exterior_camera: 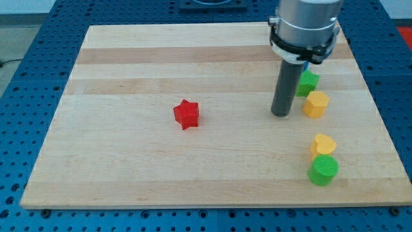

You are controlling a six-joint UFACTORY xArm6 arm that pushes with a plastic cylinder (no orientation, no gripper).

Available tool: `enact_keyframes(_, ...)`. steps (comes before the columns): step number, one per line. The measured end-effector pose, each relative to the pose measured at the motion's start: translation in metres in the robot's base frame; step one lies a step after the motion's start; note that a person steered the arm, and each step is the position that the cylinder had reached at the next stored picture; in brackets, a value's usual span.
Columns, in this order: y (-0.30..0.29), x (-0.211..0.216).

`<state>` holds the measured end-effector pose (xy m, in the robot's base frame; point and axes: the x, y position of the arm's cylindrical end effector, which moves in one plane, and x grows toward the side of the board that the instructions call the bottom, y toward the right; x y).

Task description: Slide the yellow hexagon to the bottom right of green star

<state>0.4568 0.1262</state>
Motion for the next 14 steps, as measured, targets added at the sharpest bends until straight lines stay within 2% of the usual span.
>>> enact_keyframes(1, 0.018, -0.004)
enact_keyframes(3, 0.092, -0.013)
enact_keyframes(4, 0.096, -0.014)
enact_keyframes(5, 0.047, -0.006)
enact_keyframes(6, 0.087, 0.033)
enact_keyframes(7, 0.155, 0.056)
enact_keyframes(8, 0.217, 0.054)
enact_keyframes(10, 0.176, -0.019)
enact_keyframes(12, 0.102, 0.010)
enact_keyframes(14, 0.138, 0.003)
